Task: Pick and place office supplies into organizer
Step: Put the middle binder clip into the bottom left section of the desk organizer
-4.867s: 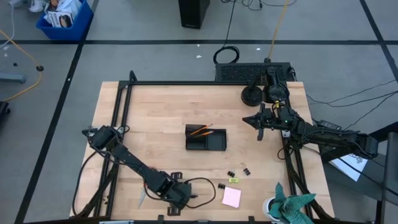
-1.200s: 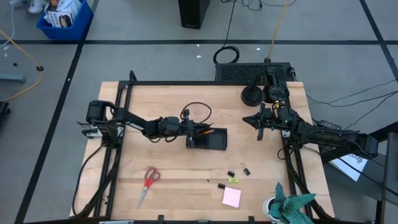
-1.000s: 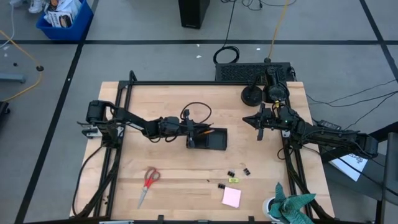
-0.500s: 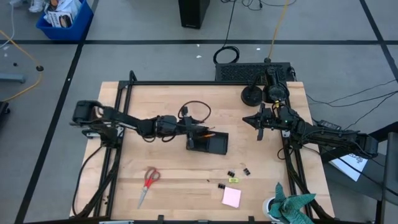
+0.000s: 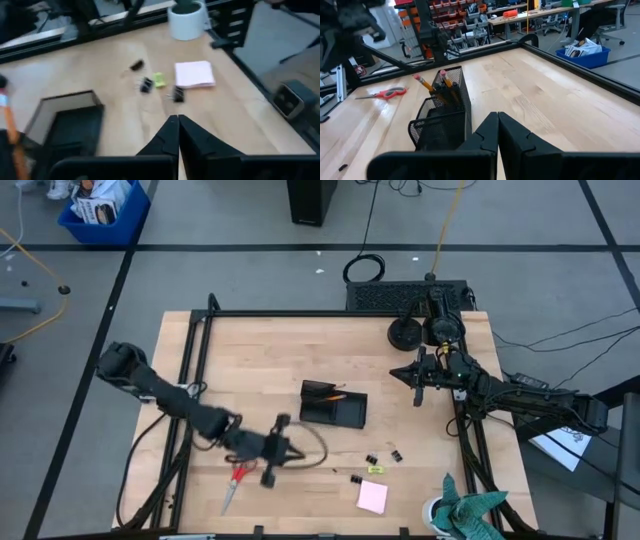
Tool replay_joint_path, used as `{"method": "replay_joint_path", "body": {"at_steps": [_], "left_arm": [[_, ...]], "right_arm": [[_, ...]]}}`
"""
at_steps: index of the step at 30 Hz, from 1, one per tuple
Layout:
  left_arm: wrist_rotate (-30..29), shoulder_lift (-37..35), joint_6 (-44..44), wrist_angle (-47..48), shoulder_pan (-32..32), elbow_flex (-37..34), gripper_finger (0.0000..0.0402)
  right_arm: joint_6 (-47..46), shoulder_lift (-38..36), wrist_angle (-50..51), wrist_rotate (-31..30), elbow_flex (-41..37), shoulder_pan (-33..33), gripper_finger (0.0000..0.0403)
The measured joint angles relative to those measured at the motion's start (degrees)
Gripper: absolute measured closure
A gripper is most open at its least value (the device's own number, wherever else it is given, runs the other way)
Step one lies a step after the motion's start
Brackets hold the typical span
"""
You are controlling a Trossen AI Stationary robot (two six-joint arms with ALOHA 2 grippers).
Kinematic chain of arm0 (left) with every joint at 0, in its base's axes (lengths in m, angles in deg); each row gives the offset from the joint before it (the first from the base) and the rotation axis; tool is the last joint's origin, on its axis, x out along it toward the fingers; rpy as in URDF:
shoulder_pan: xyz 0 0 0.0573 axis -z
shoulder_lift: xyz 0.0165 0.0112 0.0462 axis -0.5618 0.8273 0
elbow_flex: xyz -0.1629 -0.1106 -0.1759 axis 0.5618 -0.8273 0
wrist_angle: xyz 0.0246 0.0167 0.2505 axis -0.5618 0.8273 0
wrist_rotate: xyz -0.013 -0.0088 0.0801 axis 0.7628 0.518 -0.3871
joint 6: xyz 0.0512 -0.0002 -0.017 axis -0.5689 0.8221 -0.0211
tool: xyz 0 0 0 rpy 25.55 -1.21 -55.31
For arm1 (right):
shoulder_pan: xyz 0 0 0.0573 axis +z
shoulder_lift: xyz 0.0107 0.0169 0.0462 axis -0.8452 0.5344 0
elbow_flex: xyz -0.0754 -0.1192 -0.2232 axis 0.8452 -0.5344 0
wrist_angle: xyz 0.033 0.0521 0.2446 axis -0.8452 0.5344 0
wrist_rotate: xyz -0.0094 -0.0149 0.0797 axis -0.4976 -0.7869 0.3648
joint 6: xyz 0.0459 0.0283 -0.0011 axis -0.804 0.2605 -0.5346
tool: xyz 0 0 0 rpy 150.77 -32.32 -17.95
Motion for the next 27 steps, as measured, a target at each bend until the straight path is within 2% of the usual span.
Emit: {"method": "replay_joint_path", "body": {"at_steps": [6, 10, 13, 18, 23, 27], "left_arm": [[-9.0, -0.1, -4.5, -22.4, 3.4, -11.8, 0.0393], [-8.3, -0.3, -8.0, -33.3, 1.7, -18.0, 0.0397], [-7.1, -0.2, -8.0, -34.8, 0.0, -20.8, 0.0391], [-5.9, -0.2, -7.6, -35.5, -1.7, -22.5, 0.0399], [-5.8, -0.2, -13.1, -36.0, -2.7, -22.5, 0.0385], [-6.6, -0.2, -17.3, -39.1, -3.5, -22.5, 0.0375]], "right_arm": [[0.7, 0.0, -0.5, 0.0, 0.0, 0.0, 0.0403], [1.8, 0.0, -4.0, 0.0, 0.0, 0.0, 0.0403], [2.0, 0.0, -7.4, 1.5, 0.0, 0.0, 0.0403], [4.2, 0.0, -10.1, 7.6, 0.0, 1.4, 0.0403], [8.8, 0.0, -9.8, 6.7, 2.5, 9.2, 0.0402], [14.2, 0.6, -2.9, 0.4, 9.0, 17.7, 0.0402]]}}
